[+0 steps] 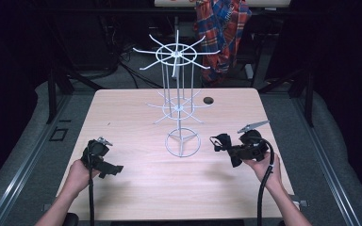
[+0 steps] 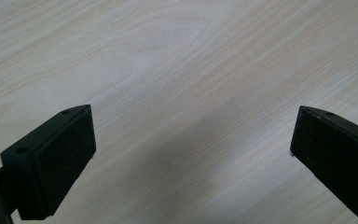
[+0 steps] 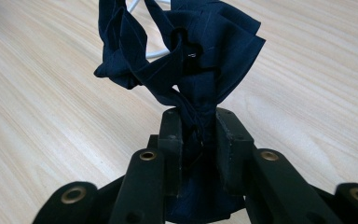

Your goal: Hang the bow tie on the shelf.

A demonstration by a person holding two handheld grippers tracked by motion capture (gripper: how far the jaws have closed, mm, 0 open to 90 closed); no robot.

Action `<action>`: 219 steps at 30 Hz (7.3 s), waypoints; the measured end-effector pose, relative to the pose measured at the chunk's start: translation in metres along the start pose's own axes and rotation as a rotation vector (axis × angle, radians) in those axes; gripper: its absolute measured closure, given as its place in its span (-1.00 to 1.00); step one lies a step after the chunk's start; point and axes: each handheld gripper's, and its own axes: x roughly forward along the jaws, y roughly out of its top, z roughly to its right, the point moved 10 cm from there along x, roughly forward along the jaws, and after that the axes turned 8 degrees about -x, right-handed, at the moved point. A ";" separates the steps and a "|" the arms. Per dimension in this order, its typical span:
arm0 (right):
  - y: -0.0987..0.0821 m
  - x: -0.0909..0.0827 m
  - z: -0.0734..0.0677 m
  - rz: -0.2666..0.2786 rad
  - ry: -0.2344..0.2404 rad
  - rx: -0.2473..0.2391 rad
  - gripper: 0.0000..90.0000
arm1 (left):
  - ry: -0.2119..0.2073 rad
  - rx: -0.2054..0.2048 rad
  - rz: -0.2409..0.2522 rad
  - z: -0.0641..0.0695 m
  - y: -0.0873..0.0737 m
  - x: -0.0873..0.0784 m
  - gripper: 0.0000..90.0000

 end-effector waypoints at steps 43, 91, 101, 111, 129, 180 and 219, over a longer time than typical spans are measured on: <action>0.053 -0.033 -0.020 0.180 0.014 -0.040 0.64 | 0.001 0.002 0.000 0.000 -0.001 -0.001 -1.00; 0.066 -0.044 -0.028 0.219 0.043 -0.056 0.64 | -0.006 0.007 0.003 0.002 0.001 0.000 -1.00; 0.070 -0.033 -0.027 0.201 0.046 -0.044 0.64 | -0.008 0.007 0.000 0.001 -0.001 -0.001 -1.00; 0.075 -0.024 -0.027 0.189 0.051 -0.044 0.64 | -0.009 0.007 0.002 0.002 -0.001 -0.001 -1.00; 0.084 -0.011 -0.028 0.174 0.062 -0.043 0.64 | -0.012 0.008 -0.002 0.003 -0.001 0.000 -1.00; 0.100 0.036 -0.018 0.163 0.054 0.001 0.64 | -0.011 0.014 -0.004 0.003 -0.002 0.000 -1.00; 0.103 0.052 -0.029 0.177 0.090 -0.006 0.41 | -0.015 0.019 -0.008 0.004 -0.002 0.000 -1.00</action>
